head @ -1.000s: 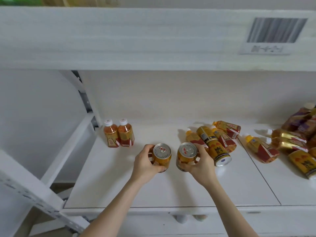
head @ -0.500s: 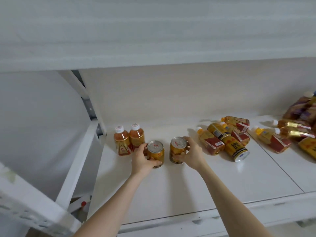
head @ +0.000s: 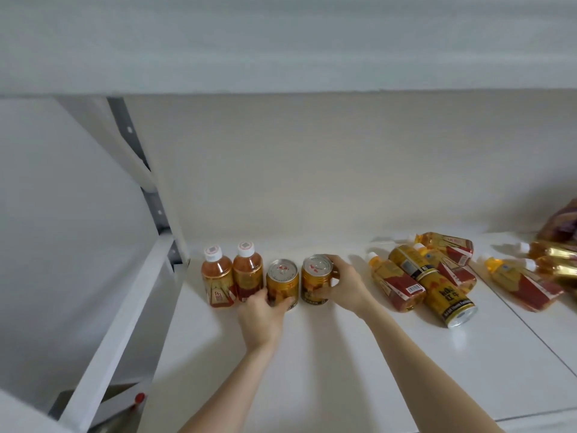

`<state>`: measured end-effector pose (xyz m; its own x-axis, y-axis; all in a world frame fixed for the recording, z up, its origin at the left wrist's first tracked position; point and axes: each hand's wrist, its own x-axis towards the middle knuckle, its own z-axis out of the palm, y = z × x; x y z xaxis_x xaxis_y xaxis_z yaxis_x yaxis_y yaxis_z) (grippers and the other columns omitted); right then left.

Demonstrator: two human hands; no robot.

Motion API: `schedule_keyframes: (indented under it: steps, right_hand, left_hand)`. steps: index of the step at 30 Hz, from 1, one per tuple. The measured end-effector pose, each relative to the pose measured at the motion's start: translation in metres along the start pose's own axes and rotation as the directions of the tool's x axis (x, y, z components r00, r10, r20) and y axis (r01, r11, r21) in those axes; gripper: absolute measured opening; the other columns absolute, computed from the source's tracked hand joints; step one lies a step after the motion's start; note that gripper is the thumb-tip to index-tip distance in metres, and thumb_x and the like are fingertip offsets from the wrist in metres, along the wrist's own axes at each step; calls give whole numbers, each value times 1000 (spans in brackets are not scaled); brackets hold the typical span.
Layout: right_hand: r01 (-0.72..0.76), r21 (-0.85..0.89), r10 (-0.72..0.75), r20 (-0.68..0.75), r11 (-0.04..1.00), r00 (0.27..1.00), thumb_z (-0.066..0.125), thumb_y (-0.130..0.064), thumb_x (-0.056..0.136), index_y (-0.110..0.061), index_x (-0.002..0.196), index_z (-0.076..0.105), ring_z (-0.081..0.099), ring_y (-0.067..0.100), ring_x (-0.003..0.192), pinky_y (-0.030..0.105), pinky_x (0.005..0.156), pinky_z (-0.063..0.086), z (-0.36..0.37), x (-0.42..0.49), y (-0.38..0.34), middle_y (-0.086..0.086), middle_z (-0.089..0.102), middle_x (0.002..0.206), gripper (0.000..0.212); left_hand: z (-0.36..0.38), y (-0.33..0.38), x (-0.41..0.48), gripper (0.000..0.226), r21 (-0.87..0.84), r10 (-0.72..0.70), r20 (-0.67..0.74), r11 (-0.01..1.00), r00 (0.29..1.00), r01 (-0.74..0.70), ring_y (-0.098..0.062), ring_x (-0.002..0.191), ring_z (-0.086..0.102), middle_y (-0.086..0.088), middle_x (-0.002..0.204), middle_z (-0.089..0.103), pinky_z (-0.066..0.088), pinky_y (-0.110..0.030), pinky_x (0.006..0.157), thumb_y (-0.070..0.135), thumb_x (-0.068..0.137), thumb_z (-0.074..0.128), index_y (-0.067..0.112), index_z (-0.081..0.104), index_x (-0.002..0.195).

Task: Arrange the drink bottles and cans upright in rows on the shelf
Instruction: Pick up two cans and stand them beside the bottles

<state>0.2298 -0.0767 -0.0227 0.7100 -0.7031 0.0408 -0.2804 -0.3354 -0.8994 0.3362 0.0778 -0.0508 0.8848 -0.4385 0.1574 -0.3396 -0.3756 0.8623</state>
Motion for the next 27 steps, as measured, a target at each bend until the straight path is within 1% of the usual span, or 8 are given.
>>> schedule_keyframes:
  steps: [2, 5, 12, 17, 20, 22, 24, 27]
  right_hand:
    - [-5, 20, 5, 3, 1000, 1000, 82, -5, 57, -25, 120, 55, 62, 10, 102, 25, 86, 51, 2, 4, 2, -6, 67, 108, 72]
    - [-8, 43, 7, 12, 999, 1000, 82, -3, 60, -23, 123, 54, 61, 11, 103, 26, 87, 50, 4, 8, 2, -3, 65, 112, 72]
    - [-7, 54, 5, 34, 999, 999, 81, -2, 63, -24, 124, 52, 59, 8, 102, 22, 86, 47, 5, 12, 2, -9, 63, 110, 71]
    - [-7, 39, 5, 66, 999, 998, 81, -5, 65, -23, 130, 50, 59, 10, 108, 25, 92, 47, 3, 12, 2, -8, 63, 116, 74]
    - [-1, 10, 0, 74, 1000, 997, 82, -12, 67, -24, 134, 46, 58, 9, 113, 15, 89, 45, 2, 8, 1, -8, 62, 121, 77]
    - [-7, -10, 7, 79, 1000, 997, 82, -16, 68, -25, 136, 43, 56, 9, 114, 10, 84, 43, 1, 3, -2, -10, 61, 122, 80]
    - [-27, -48, 31, 91, 998, 995, 83, -20, 68, -28, 138, 39, 54, 10, 115, 16, 87, 43, -2, -4, -7, -10, 59, 124, 84]
    - [-29, -172, 50, 114, 985, 992, 80, -27, 72, -26, 145, 28, 51, 18, 122, 23, 92, 40, -5, -15, -16, -3, 55, 131, 90]
  left_hand:
    - [1, 1, 1, 31, 39, 1, -14, 999, 1000, 0, -17, 55, 60, 4, 57, 67, 37, -28, 49, 39, 64, 82, 14, 65, 62]
    - [4, 6, 3, 33, 48, -1, -34, 999, 999, 3, -22, 54, 59, 1, 54, 64, 31, -27, 49, 39, 66, 81, 16, 59, 57]
    - [9, 13, 5, 26, 77, 24, -65, 997, 998, -19, -32, 67, 63, -10, 69, 70, 36, -30, 56, 29, 71, 81, 7, 67, 71]
    - [7, 7, 6, 22, 52, 31, -47, 998, 998, -28, -28, 65, 63, -7, 66, 69, 45, -34, 57, 26, 71, 80, 8, 67, 70]
    - [2, 5, 6, 22, 33, 26, -25, 999, 999, -25, -20, 63, 64, 0, 64, 69, 43, -30, 54, 29, 71, 80, 13, 66, 68]
    - [-1, 3, 7, 20, 30, 26, 23, 999, 999, -26, -13, 67, 65, 6, 69, 70, 41, -26, 55, 34, 70, 79, 19, 68, 76]
    - [-5, 0, 7, 29, -8, 14, 132, 1000, 991, -13, -6, 77, 67, 12, 80, 72, 48, -24, 64, 41, 68, 78, 25, 68, 91]
    - [-15, 3, 0, 55, 11, -7, 315, 1000, 949, 3, -12, 99, 64, 12, 105, 68, 49, -29, 81, 47, 71, 75, 30, 57, 120]
